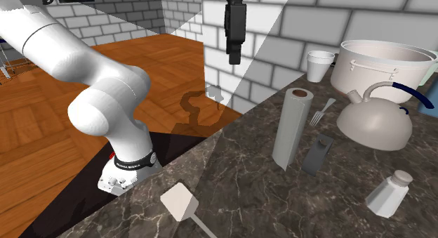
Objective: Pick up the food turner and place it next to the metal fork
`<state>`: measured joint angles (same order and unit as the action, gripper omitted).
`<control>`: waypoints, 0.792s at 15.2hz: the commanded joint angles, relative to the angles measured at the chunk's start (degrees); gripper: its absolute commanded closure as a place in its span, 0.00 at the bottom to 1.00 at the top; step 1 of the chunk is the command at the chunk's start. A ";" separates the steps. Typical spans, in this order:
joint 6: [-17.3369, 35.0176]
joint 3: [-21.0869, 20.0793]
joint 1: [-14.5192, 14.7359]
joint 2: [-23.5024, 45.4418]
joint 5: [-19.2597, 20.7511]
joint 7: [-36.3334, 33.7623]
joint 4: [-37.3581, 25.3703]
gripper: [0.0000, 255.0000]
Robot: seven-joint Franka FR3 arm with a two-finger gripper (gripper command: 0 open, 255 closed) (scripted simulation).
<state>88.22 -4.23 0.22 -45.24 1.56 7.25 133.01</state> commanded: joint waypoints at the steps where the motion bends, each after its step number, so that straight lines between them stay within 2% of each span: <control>1: 0.00 0.00 0.00 0.00 0.00 0.00 0.00 0.00; 12: 17.08 7.59 -9.65 2.42 3.82 -5.94 13.01 0.00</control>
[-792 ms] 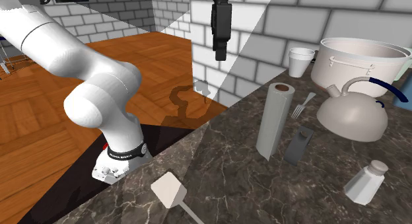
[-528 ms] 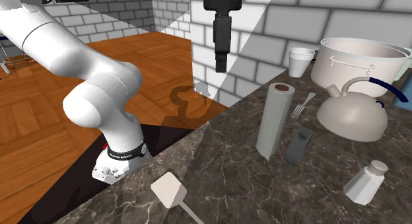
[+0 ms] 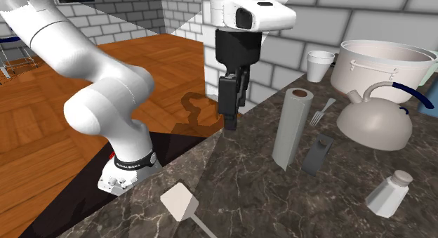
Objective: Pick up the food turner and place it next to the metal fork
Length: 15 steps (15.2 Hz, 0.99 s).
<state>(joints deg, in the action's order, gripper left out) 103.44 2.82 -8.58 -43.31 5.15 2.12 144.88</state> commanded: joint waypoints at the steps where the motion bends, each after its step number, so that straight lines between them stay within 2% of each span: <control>1: 3.50 1.28 -1.78 0.98 0.59 -1.33 2.13 0.00; 15: 27.55 12.11 -14.26 13.37 4.56 -7.59 11.78 0.00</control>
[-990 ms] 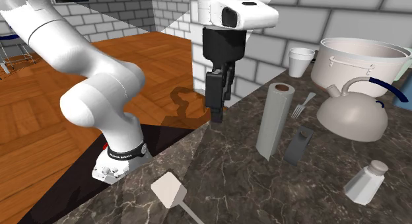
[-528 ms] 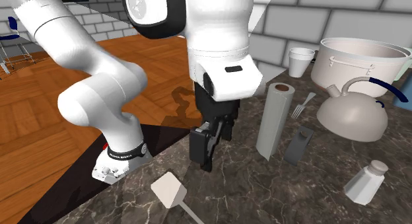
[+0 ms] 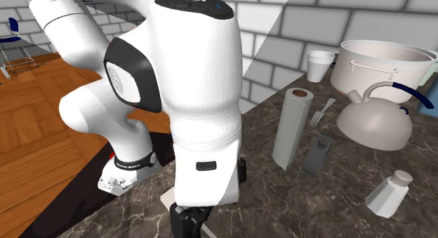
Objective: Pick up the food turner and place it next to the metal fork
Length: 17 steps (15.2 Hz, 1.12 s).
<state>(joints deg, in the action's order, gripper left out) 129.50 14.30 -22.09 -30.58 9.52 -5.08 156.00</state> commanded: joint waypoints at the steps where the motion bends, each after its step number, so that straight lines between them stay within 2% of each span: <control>1: 2.49 0.76 -0.72 1.26 0.22 -0.37 1.04 0.00; 8: 9.27 1.67 -0.47 5.86 0.29 -0.15 3.23 0.00; 15: 9.26 1.67 -0.47 5.86 0.29 -0.16 3.22 0.00; 16: 9.26 1.67 -0.47 5.86 0.29 -0.16 3.22 1.00; 17: 9.26 1.67 -0.47 5.86 0.29 -0.16 3.22 1.00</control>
